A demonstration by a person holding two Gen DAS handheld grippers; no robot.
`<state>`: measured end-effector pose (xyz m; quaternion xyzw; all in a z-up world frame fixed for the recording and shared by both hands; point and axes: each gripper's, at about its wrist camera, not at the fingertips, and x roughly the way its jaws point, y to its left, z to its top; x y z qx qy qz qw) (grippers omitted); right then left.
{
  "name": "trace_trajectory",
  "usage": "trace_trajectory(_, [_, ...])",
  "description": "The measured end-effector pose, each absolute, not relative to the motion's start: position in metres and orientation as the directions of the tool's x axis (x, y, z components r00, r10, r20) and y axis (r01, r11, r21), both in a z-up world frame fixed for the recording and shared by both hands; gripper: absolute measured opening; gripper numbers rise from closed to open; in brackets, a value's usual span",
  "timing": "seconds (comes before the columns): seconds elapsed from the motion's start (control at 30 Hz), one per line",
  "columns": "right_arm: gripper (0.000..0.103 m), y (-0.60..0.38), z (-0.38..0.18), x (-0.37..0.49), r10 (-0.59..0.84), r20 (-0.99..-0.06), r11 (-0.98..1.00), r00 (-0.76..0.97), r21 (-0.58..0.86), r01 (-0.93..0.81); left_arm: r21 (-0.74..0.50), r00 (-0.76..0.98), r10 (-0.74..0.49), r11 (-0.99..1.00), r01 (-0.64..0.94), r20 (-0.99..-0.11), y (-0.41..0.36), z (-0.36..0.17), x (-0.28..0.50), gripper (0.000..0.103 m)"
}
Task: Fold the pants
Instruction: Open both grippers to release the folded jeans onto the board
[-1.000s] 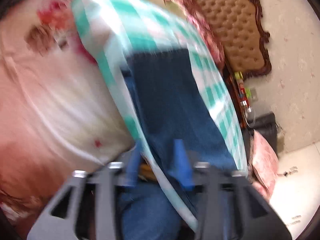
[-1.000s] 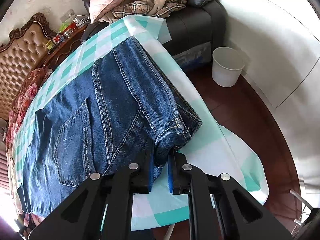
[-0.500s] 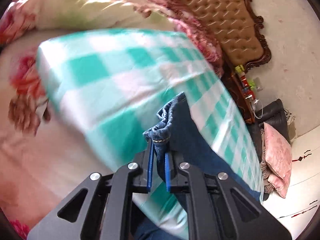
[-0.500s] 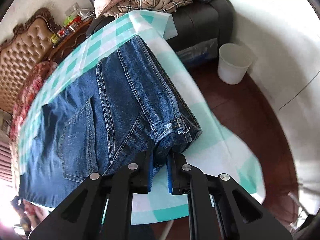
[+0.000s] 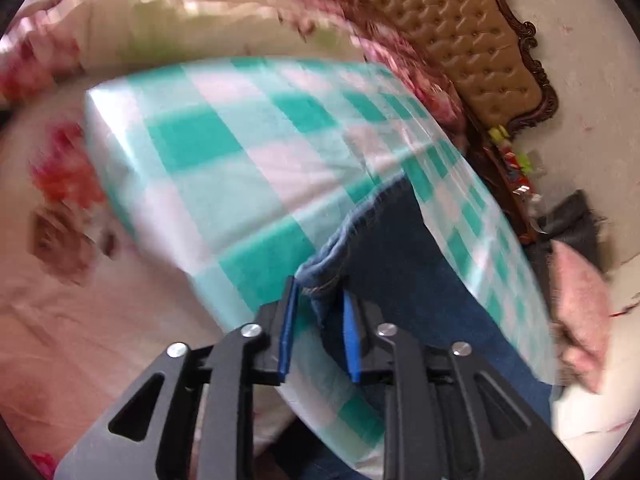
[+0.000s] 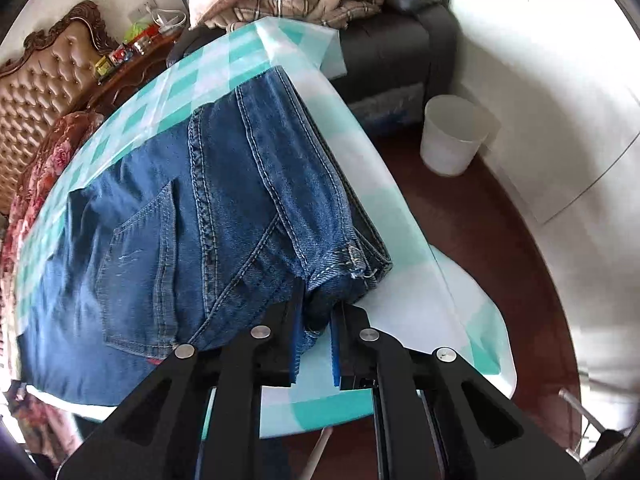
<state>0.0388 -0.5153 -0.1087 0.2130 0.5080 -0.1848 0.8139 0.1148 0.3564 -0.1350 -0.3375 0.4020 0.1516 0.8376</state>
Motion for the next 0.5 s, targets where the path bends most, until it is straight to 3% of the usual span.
trace_trajectory(0.1, [0.007, -0.509, -0.108, 0.037, -0.125, -0.901, 0.852, 0.416, 0.117, 0.51, -0.257, 0.682, 0.177, 0.836, -0.485, -0.71, 0.32, -0.095, 0.116, 0.022])
trace_trajectory(0.13, [0.013, -0.51, -0.108, 0.035, -0.128, -0.901, 0.848, 0.415, 0.117, 0.516, -0.195, 0.725, 0.177, 0.897, -0.397, -0.666, 0.291, -0.083, 0.125, 0.023])
trace_trajectory(0.17, [0.021, -0.511, -0.107, 0.033, -0.136, -0.901, 0.84, 0.411, 0.115, 0.53, -0.131, 0.755, 0.15, 0.945, -0.298, -0.638, 0.259, -0.077, 0.135, 0.026])
trace_trajectory(0.23, [0.051, -0.515, -0.102, 0.023, -0.2, -0.896, 0.813, 0.396, 0.074, 0.577, -0.038, 0.805, 0.005, 0.999, -0.035, -0.593, 0.184, -0.074, 0.155, 0.038])
trace_trajectory(0.33, [0.055, -0.526, -0.091, 0.002, -0.235, -0.889, 0.788, 0.392, 0.062, 0.612, -0.057, 0.732, -0.234, 0.964, 0.258, -0.64, 0.106, -0.093, 0.183, 0.045])
trace_trajectory(0.43, [0.056, -0.537, -0.075, -0.012, -0.34, -0.867, 0.752, 0.365, -0.018, 0.659, -0.024, 0.609, -0.312, 0.901, 0.432, -0.729, 0.056, -0.12, 0.21, 0.045])
trace_trajectory(0.5, [0.058, -0.534, -0.058, -0.009, -0.392, -0.832, 0.768, 0.393, -0.061, 0.638, -0.049, 0.533, -0.323, 0.885, 0.463, -0.782, 0.05, -0.139, 0.231, 0.045])
